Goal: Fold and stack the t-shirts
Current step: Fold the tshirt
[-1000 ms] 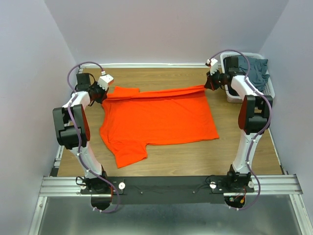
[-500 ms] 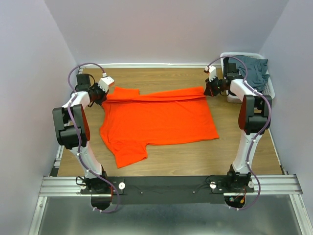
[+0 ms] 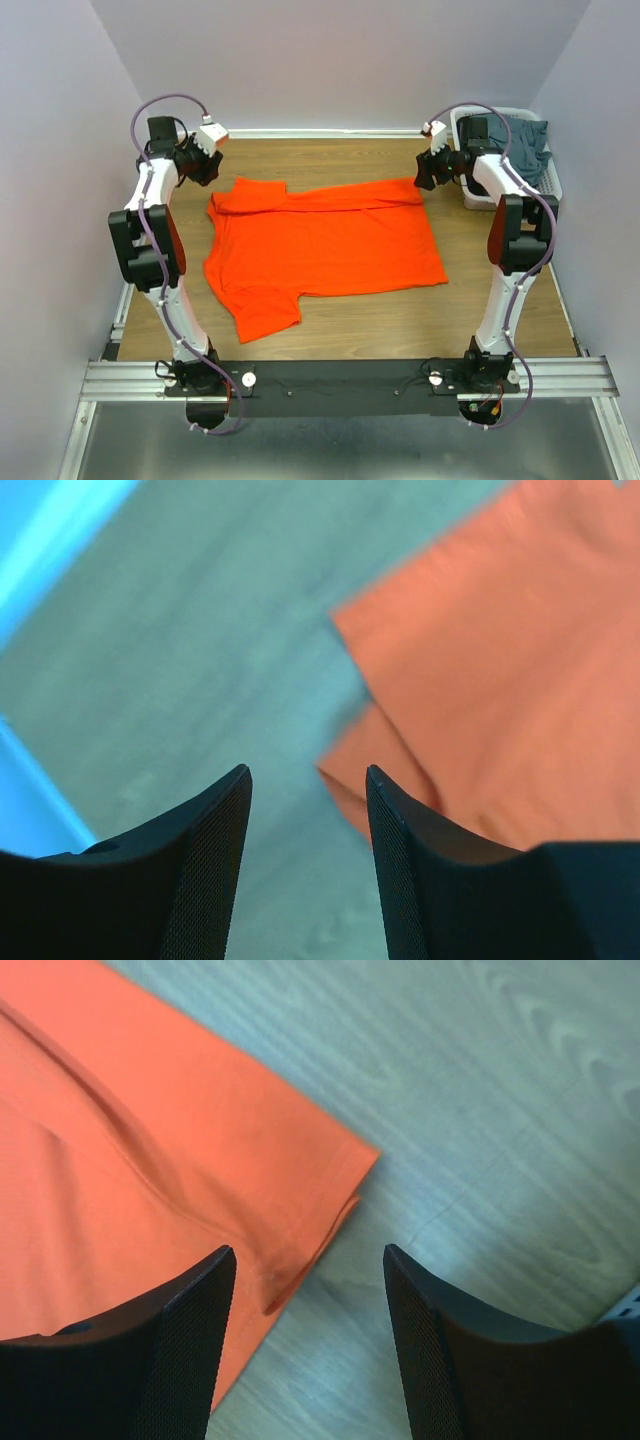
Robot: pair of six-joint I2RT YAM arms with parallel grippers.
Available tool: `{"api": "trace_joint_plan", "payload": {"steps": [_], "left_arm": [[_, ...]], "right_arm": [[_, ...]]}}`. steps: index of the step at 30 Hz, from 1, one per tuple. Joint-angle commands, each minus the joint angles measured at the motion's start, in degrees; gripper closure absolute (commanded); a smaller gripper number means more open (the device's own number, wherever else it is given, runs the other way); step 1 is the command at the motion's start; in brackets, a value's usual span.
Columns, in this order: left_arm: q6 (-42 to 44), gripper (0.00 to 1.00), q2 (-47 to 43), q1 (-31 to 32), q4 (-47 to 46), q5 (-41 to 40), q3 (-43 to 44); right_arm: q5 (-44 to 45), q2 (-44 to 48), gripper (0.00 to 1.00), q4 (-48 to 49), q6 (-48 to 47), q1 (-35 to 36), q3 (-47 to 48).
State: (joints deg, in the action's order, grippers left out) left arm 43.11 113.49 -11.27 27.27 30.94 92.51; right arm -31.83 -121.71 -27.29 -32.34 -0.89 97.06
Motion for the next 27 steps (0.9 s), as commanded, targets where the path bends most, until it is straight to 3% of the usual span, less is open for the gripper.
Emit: {"api": "trace_joint_plan", "payload": {"steps": [1, 9, 27], "left_arm": [[-5.92, 0.42, 5.24, 0.98, -0.19, 1.85, 6.88], [-11.56, 0.38, 17.11, 3.35, -0.11, -1.14, 19.45], [-12.79, 0.37, 24.32, 7.14, 0.59, -6.68, 20.78]], "right_arm": [[-2.09, -0.01, 0.32, -2.41, 2.72, -0.43, 3.84], [-2.53, -1.51, 0.34, -4.53, 3.69, -0.43, 5.60], [-1.39, -1.34, 0.31, -5.58, 3.86, -0.43, 5.42]]}}
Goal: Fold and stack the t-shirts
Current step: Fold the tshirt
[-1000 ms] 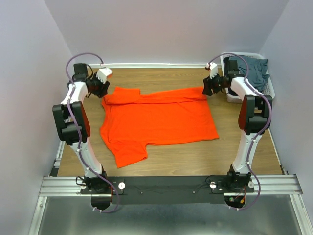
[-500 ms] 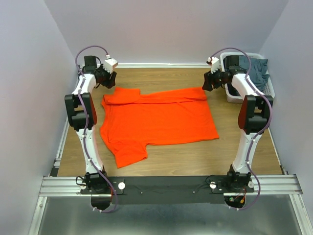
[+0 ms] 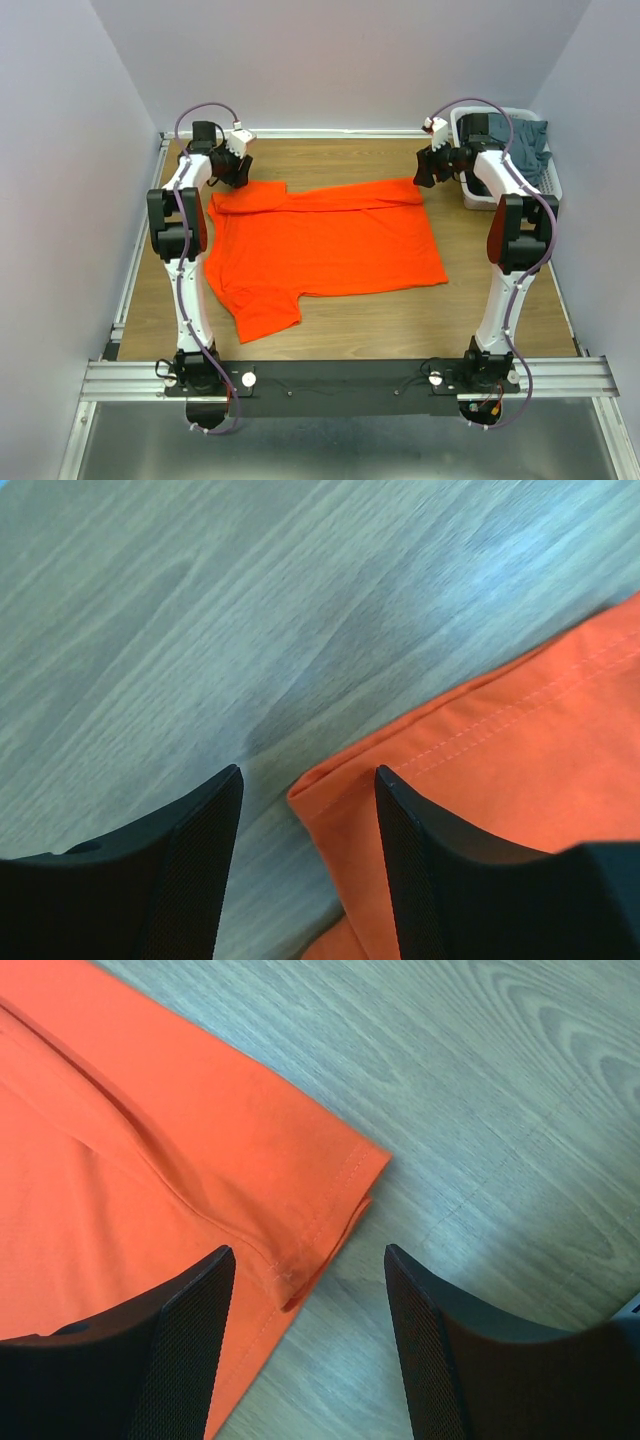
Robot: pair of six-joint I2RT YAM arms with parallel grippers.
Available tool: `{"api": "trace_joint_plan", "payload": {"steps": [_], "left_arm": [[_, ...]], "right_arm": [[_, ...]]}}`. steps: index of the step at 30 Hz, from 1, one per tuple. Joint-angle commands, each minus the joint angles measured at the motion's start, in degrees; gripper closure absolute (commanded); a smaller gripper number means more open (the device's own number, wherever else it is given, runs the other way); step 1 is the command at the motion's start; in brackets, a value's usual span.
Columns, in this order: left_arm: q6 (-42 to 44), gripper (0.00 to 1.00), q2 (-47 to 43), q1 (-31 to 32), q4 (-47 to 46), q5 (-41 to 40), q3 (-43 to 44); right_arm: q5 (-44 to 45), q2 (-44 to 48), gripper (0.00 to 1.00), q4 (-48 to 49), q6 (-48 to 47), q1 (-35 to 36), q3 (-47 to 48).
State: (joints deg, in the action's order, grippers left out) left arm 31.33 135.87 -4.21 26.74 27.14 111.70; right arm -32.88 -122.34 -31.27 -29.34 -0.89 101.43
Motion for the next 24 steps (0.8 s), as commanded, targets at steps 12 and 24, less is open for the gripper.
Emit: {"api": "trace_joint_plan", "payload": {"steps": [12, 24], "left_arm": [[0.66, 0.98, -4.37, 0.69, 4.37, 2.56, -0.43], [10.93, 1.00, -22.22, 0.60, 7.53, 11.18, -15.27]], "right_arm": [[0.01, 0.26, 0.31, -1.96, 1.04, -0.43, 1.32], [0.80, 2.28, 0.35, -2.40, 0.25, -0.43, -1.05]]}}
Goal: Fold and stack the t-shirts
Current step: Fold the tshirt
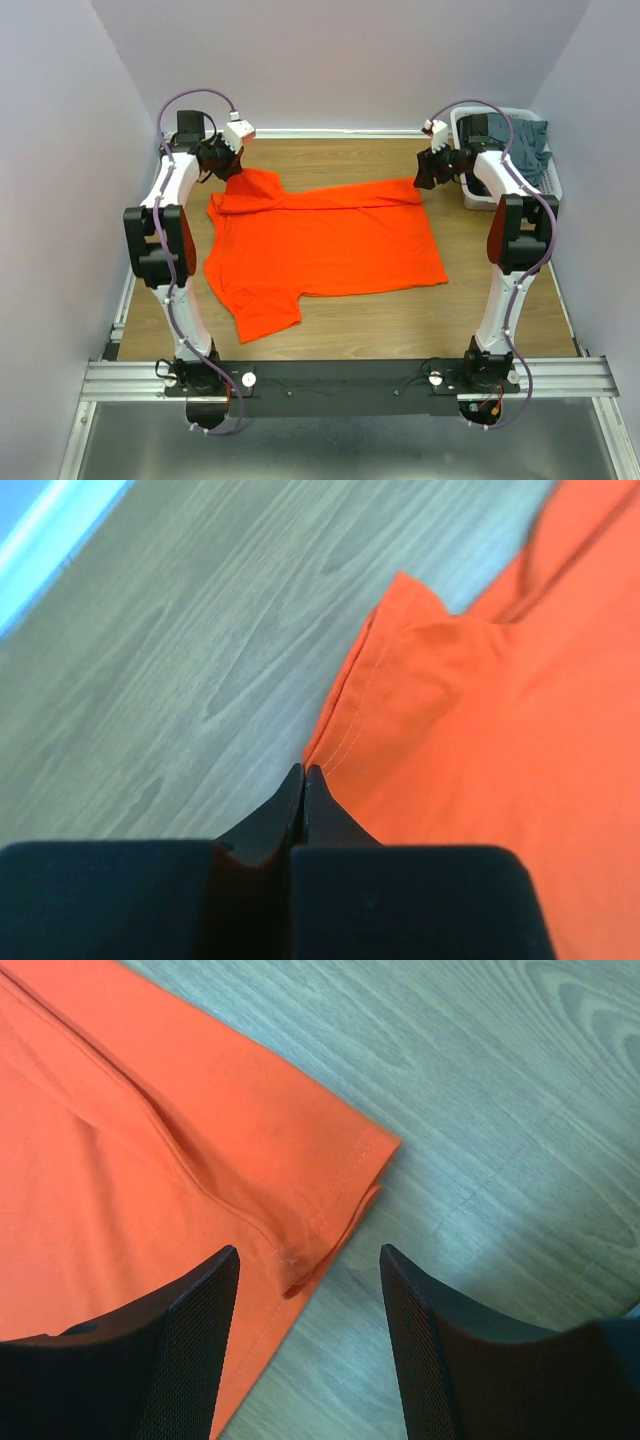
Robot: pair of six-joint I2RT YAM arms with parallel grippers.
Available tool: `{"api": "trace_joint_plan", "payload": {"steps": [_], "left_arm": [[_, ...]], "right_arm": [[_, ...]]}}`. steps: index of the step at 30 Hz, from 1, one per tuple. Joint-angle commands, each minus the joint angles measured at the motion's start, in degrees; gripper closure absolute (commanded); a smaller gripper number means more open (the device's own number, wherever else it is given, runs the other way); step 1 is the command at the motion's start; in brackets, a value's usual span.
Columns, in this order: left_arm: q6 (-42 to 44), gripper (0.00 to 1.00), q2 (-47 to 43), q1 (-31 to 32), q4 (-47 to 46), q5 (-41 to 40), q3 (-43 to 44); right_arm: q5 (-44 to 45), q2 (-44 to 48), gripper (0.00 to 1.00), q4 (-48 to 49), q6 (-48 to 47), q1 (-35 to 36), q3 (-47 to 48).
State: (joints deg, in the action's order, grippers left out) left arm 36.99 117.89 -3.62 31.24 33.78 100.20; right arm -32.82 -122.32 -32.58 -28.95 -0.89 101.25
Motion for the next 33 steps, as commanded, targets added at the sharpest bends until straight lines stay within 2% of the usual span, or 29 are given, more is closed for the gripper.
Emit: {"api": "trace_joint_plan", "payload": {"steps": [1, 12, 18, 22, 23, 24, 26, 30, 33], "left_arm": [[6.50, 1.00, -4.94, 0.10, 4.42, 5.24, -6.14], [24.17, 1.00, -16.01, 0.10, 11.82, 8.06, -25.66], [29.89, 1.00, -19.97, 0.10, 10.59, 5.42, -34.63], [30.85, 0.76, -20.77, 0.10, 9.97, 2.96, -36.31], [31.12, 0.65, -20.77, 0.10, 10.76, 2.00, -36.05], [31.47, 0.62, -20.77, 0.10, 11.12, 1.64, -35.78], [32.26, 0.57, -21.03, 0.10, 12.25, 1.46, -34.91], [30.87, 0.56, -19.89, 0.19, 13.40, 4.01, -30.60], [23.41, 0.53, -16.91, 0.10, 10.51, 7.08, -25.95]], "right_arm": [[0.74, 2.35, 0.35, -1.08, -0.23, -0.43, -1.06], [1.62, 2.88, 0.36, -1.35, -1.02, -0.43, -1.93], [1.62, 2.70, 0.36, -1.44, -1.20, -0.43, -2.20], [1.70, 2.62, 0.36, -1.61, -1.37, -0.43, -2.11], [1.70, 2.53, 0.36, -1.70, -1.37, -0.43, -2.11], [1.70, 2.61, 0.37, -1.70, -1.46, -0.43, -2.02], [1.53, 2.62, 0.40, -1.87, -1.64, -0.43, -2.11], [0.30, 2.18, 0.47, -2.40, -1.55, -0.43, -1.94], [0.21, 1.21, 0.48, -2.93, -1.29, 0.18, -1.06]]}}
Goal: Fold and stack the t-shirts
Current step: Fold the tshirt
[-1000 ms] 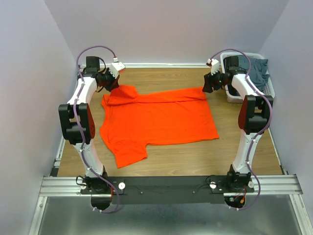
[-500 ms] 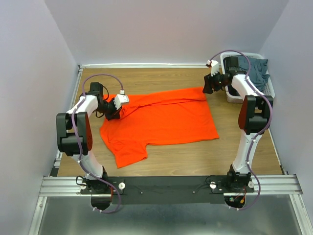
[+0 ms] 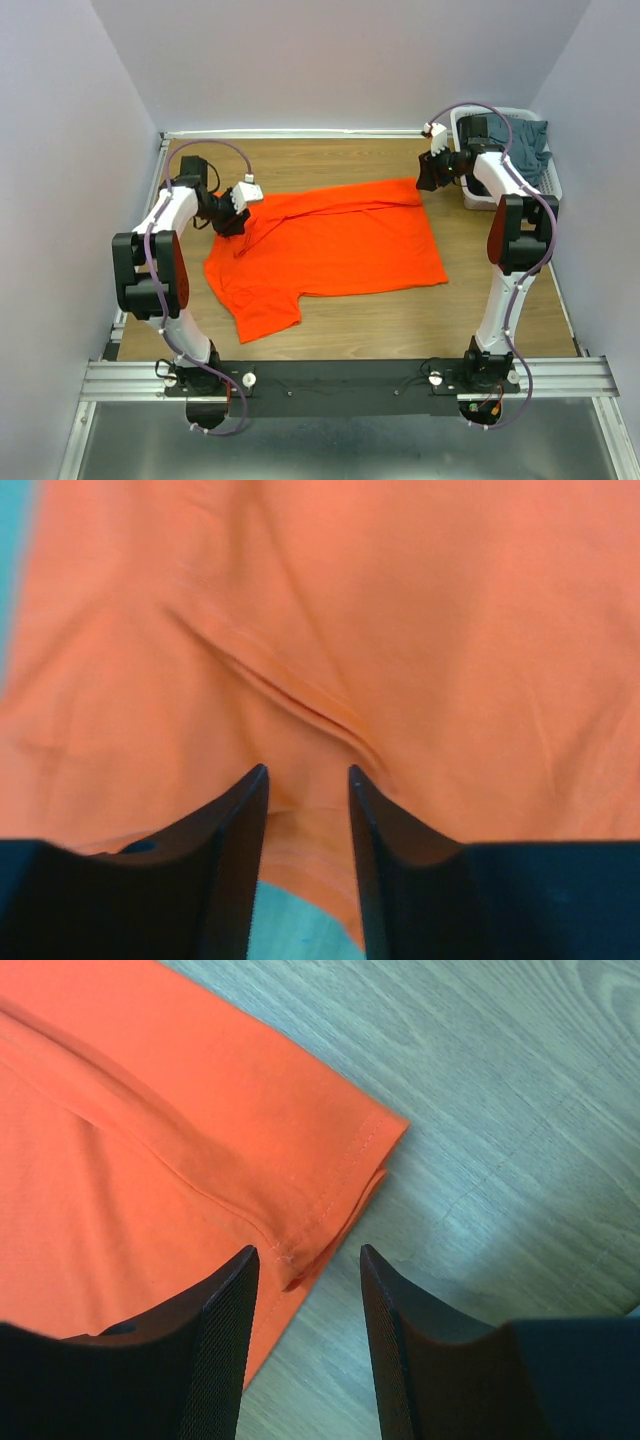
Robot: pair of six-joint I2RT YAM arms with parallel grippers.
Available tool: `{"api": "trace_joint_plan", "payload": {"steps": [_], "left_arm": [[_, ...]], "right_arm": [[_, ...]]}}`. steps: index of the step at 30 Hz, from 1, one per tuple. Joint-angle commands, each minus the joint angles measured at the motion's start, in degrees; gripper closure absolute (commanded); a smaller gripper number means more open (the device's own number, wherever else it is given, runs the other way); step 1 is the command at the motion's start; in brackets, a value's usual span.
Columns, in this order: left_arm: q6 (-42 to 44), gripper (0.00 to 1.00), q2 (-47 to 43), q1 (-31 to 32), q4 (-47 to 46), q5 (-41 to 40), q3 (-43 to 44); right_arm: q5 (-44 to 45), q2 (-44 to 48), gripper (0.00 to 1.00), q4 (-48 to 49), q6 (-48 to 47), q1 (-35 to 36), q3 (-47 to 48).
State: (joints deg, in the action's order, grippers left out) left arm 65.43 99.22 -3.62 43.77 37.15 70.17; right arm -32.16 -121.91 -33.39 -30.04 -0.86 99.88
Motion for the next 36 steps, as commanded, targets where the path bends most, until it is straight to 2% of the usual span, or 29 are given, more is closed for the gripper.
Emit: {"api": "trace_joint_plan", "payload": {"steps": [1, 5, 8, 21, 23, 25, 28, 35, 36], "left_arm": [[-9.31, 0.42, 3.59, 0.10, -3.85, 5.38, 6.36], [-18.37, 0.40, 8.09, 0.80, -8.07, 7.15, 11.37], [-21.91, 0.40, 11.95, 1.77, -9.40, 7.50, 14.45], [-24.91, 0.39, 18.37, 6.25, -11.60, 3.46, 16.93], [-25.00, 0.39, 18.73, 6.69, -11.77, 3.02, 17.19], [-24.91, 0.40, 19.08, 6.96, -11.86, 2.76, 17.28], [-24.21, 0.44, 19.00, 7.40, -10.99, 2.76, 17.37], [-19.91, 0.79, 15.83, 7.66, -6.08, 3.20, 14.56], [-19.29, 0.82, 14.96, 7.83, -5.54, 3.11, 14.03]], "right_arm": [[-0.10, 0.45, 0.47, -2.38, -0.19, 0.33, 0.49], [1.83, -0.79, 0.45, -2.82, -1.16, 0.78, 1.64], [2.98, -2.37, 0.45, -3.26, -1.60, 2.62, 2.87], [5.44, -6.06, 0.45, -5.64, -3.88, 4.82, 2.78], [6.40, -6.06, 0.47, -5.90, -4.84, 4.73, 2.26], [6.94, -5.89, 0.54, -6.34, -5.90, 4.73, 1.55], [7.99, -4.92, 0.63, -6.78, -7.22, 4.73, 0.24], [10.36, -2.90, 0.72, -7.22, -9.42, 4.73, -1.79], [10.71, -2.72, 0.73, -7.31, -9.59, 4.73, -1.88]]}}
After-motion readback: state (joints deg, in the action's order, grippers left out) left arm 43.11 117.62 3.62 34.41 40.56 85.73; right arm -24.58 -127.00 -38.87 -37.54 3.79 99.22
